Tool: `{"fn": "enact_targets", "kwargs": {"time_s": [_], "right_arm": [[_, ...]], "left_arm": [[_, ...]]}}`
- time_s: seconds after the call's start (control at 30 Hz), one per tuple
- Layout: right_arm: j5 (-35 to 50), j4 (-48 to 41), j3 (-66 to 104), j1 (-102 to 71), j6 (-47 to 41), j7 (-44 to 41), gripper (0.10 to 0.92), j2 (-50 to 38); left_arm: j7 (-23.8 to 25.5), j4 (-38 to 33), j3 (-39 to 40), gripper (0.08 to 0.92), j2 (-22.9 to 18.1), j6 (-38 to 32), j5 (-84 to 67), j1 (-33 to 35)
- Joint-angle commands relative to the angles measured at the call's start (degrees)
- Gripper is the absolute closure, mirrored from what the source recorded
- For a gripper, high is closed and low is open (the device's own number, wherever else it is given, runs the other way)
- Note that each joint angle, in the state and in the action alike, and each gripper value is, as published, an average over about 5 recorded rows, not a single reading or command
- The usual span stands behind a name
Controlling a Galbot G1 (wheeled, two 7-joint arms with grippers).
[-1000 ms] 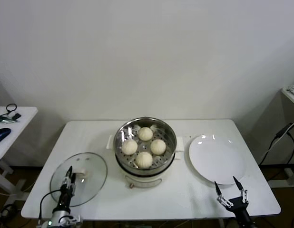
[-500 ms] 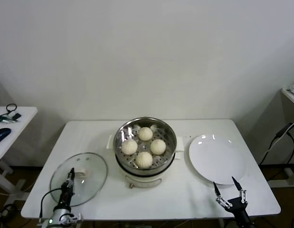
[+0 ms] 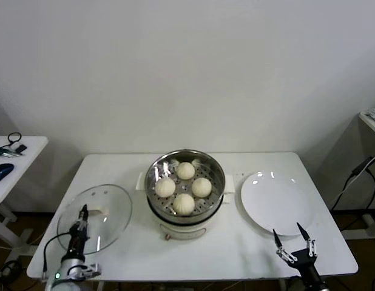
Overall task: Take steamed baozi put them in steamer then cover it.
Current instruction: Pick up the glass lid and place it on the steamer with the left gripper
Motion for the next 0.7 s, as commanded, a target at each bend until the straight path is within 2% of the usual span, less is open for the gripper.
{"fn": "enact_targets", "kwargs": {"time_s": [0.03, 0.17, 0.4, 0.53, 0.7], "right_arm": [[-1.05, 0.8, 0.21, 0.39, -0.74, 0.37, 0.203, -0.08], [-1.38, 0.77, -0.01, 0.58, -0.73, 0.37, 0.203, -0.02], [-1.75, 0.96, -0.25, 0.65, -0.56, 0.34, 0.203, 0.25], [-2.02, 1.08, -0.23, 0.95, -0.63, 0.39, 0.203, 0.31], [-2.69, 1.56, -0.39, 1.41, -1.41, 0.58, 0.203, 0.6]], "left_arm": [[12.82, -19.96, 0.27, 0.868, 8.02, 8.33, -9.73, 3.05], [19.7, -25.5, 1.06, 0.868, 11.55, 16.85, -12.5, 3.06], [23.66, -29.53, 3.23, 0.868, 14.21, 24.21, -11.8, -0.05], [26.12, -33.96, 6.54, 0.868, 14.44, 27.81, -12.02, -0.84], [27.48, -37.0, 13.93, 0.868, 12.63, 30.78, -7.2, -2.73]]}}
